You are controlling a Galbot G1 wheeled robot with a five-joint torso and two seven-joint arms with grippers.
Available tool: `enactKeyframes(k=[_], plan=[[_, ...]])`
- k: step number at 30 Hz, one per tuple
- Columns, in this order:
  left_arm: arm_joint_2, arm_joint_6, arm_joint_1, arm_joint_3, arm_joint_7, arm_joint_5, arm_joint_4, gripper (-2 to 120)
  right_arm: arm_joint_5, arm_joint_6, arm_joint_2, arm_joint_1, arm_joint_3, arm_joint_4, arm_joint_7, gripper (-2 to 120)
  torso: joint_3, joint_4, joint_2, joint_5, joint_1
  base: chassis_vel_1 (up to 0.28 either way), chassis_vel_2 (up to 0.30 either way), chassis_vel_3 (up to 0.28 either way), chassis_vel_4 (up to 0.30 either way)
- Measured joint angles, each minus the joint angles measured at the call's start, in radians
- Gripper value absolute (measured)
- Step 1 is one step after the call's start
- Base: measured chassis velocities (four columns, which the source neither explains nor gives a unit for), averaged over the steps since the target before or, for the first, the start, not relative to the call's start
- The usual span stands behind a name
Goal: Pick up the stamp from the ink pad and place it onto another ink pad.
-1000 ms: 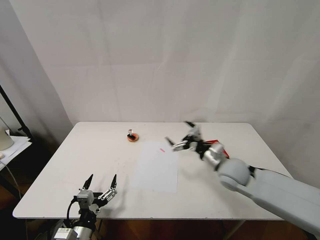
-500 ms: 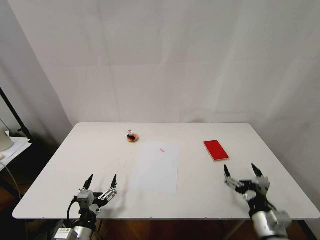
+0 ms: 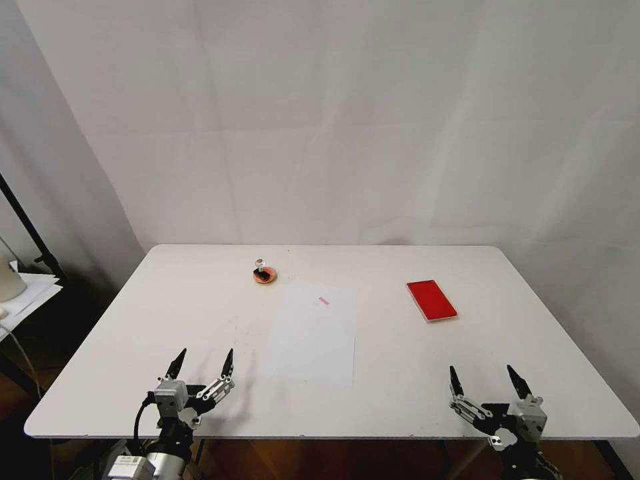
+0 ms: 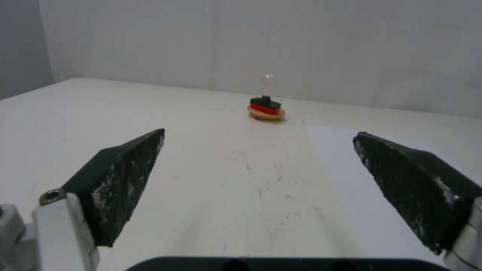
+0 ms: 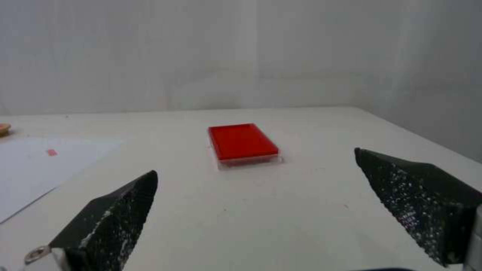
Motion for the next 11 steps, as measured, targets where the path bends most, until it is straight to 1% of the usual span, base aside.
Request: enactKeyframes(k=[11], plan=[[0.000,0.000,0.000,0.000,0.000,0.000,0.000,100,0.002,0.000,-0.001,0.008,-0.007,-0.003,-0.002,100,0.000,-0.0001,0.000,0.0000,0.000,0.000,0.000,0.000,0.000]])
